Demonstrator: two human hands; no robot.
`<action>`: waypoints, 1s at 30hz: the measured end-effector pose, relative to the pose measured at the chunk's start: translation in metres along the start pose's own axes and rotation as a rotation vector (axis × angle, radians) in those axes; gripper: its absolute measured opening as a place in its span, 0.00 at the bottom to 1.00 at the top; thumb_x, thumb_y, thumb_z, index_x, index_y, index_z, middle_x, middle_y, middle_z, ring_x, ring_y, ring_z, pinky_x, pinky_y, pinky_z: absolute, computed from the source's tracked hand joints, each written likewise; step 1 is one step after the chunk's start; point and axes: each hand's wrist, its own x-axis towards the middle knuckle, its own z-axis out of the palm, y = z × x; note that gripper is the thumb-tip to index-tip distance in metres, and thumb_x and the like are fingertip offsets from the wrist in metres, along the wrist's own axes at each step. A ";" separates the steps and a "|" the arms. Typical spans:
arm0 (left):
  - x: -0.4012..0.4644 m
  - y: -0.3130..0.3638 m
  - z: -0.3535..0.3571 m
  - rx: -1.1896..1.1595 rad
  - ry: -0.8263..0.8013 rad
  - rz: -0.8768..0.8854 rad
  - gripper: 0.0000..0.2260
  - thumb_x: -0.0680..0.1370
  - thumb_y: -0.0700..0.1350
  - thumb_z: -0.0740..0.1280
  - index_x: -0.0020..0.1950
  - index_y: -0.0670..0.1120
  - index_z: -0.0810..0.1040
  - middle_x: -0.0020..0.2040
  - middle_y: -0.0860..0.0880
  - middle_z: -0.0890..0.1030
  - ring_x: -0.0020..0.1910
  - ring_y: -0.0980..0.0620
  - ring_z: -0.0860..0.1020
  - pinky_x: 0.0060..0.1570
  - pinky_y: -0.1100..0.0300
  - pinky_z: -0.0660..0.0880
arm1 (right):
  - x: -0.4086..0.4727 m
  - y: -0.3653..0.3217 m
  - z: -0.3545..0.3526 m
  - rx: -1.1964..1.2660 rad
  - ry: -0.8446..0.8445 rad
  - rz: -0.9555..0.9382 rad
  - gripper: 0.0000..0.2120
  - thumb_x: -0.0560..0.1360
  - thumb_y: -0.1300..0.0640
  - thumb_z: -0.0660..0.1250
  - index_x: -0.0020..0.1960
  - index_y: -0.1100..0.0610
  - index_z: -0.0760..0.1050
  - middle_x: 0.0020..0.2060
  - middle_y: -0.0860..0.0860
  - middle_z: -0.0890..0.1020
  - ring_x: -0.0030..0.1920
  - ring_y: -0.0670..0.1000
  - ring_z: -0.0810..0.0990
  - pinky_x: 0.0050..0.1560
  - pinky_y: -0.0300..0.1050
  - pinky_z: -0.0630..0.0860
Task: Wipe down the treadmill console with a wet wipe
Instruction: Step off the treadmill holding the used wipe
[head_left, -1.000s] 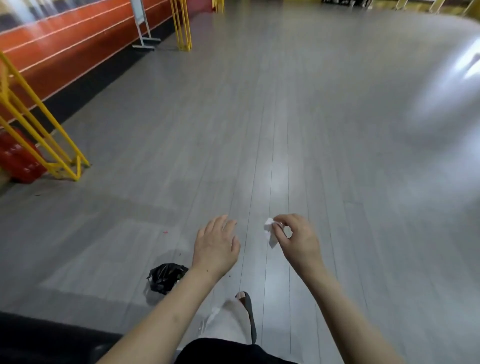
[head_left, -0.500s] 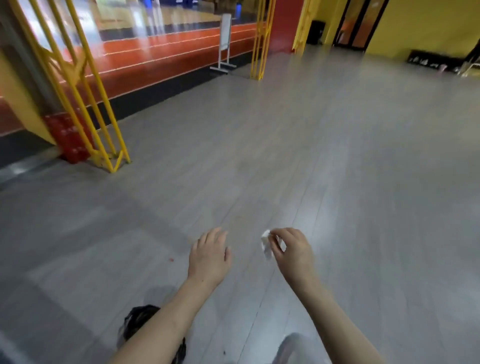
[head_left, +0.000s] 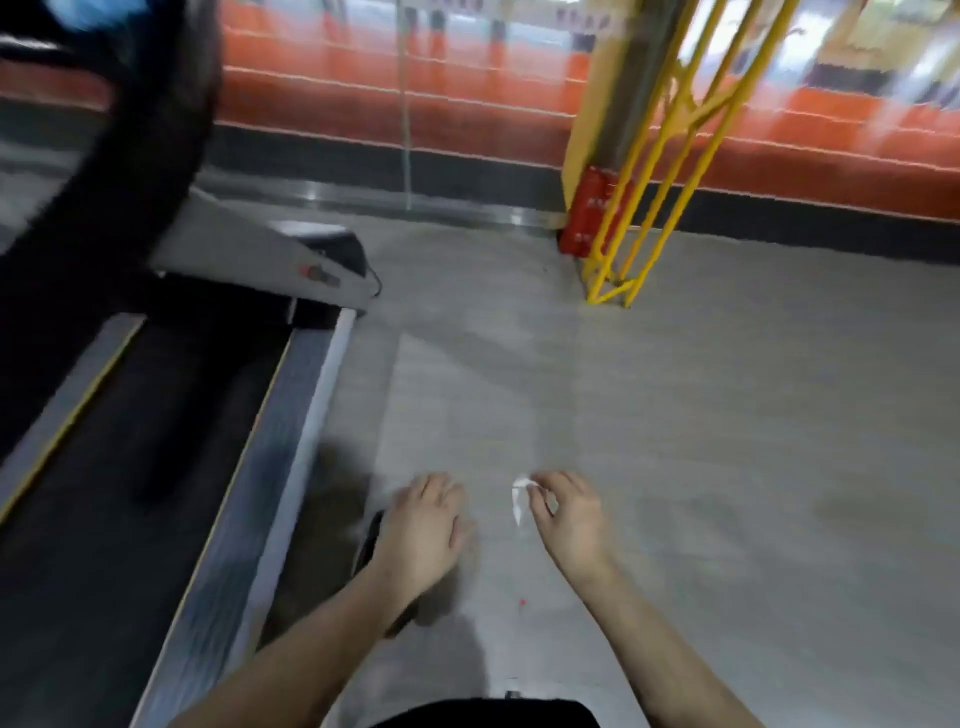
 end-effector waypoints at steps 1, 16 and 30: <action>-0.011 -0.004 0.005 -0.006 0.020 -0.069 0.19 0.74 0.52 0.60 0.59 0.49 0.82 0.58 0.48 0.82 0.56 0.46 0.81 0.51 0.50 0.79 | 0.007 0.005 0.011 0.029 -0.062 -0.031 0.04 0.76 0.56 0.68 0.48 0.51 0.82 0.43 0.49 0.83 0.45 0.55 0.81 0.47 0.49 0.77; -0.087 -0.072 0.161 -0.089 -0.093 -0.716 0.16 0.74 0.49 0.68 0.62 0.50 0.80 0.59 0.51 0.81 0.60 0.47 0.80 0.52 0.48 0.78 | -0.014 0.038 0.236 0.122 -0.699 -0.220 0.04 0.79 0.51 0.67 0.52 0.46 0.79 0.47 0.39 0.77 0.49 0.45 0.76 0.46 0.39 0.70; -0.091 -0.199 0.459 -0.114 -0.168 -0.751 0.20 0.84 0.53 0.57 0.75 0.50 0.69 0.74 0.51 0.72 0.74 0.48 0.69 0.69 0.50 0.68 | -0.091 0.147 0.565 0.060 -0.875 -0.115 0.21 0.81 0.48 0.65 0.72 0.51 0.72 0.67 0.50 0.75 0.69 0.54 0.72 0.68 0.49 0.71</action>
